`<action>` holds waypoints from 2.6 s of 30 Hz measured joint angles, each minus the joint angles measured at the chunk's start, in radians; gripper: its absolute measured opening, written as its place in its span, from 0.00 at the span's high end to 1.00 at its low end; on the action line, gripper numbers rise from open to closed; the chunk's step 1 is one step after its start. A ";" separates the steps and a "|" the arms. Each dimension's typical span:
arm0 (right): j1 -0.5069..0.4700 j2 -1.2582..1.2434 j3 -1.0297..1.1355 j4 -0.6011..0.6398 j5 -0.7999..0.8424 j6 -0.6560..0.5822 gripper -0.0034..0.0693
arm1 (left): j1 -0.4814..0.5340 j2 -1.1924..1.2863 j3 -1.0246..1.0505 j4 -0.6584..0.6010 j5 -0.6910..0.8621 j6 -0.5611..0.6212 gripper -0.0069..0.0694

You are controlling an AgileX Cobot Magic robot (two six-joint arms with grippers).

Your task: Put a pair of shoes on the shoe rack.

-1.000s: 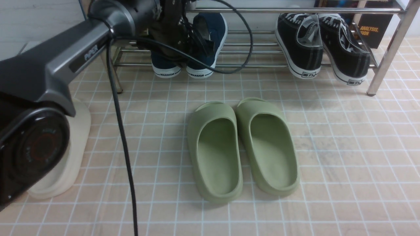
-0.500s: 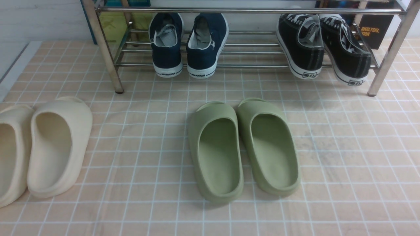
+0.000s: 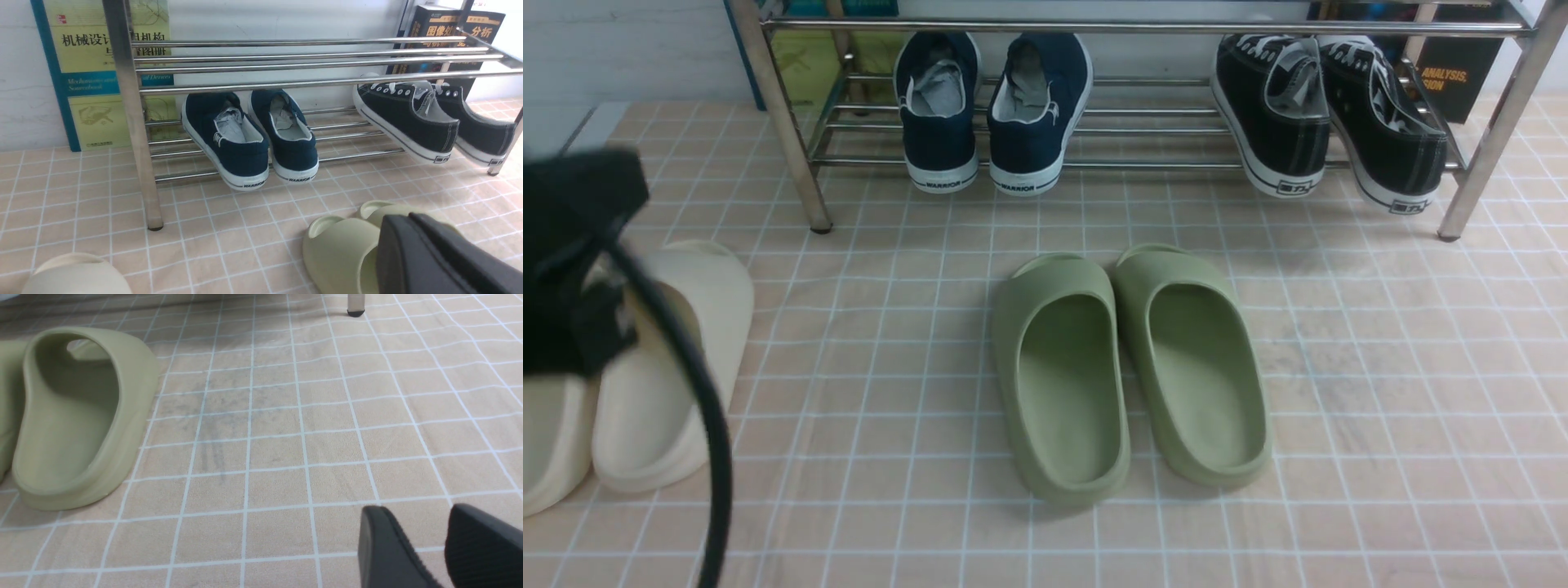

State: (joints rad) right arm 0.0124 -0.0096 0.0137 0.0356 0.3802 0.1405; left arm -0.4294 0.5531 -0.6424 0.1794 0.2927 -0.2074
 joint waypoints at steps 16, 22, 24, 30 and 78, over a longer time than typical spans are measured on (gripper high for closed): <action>0.000 0.000 0.000 0.000 0.000 0.000 0.63 | 0.000 -0.280 0.525 0.062 -0.045 -0.009 0.87; 0.000 0.000 0.000 0.000 0.000 0.000 0.63 | 0.011 -0.341 0.583 0.086 -0.113 -0.009 0.86; 0.000 0.000 0.000 0.000 0.000 0.000 0.63 | 0.041 -0.410 0.624 0.091 -0.132 -0.009 0.86; 0.000 -0.001 -0.001 0.000 0.000 0.000 0.63 | 0.176 -0.560 0.669 0.063 -0.095 -0.004 0.86; 0.000 -0.001 -0.001 0.000 0.000 0.000 0.63 | 0.275 -0.565 0.665 -0.127 0.082 0.235 0.83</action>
State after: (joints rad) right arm 0.0124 -0.0108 0.0129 0.0356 0.3804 0.1405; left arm -0.1548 -0.0119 0.0224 0.0522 0.3747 0.0275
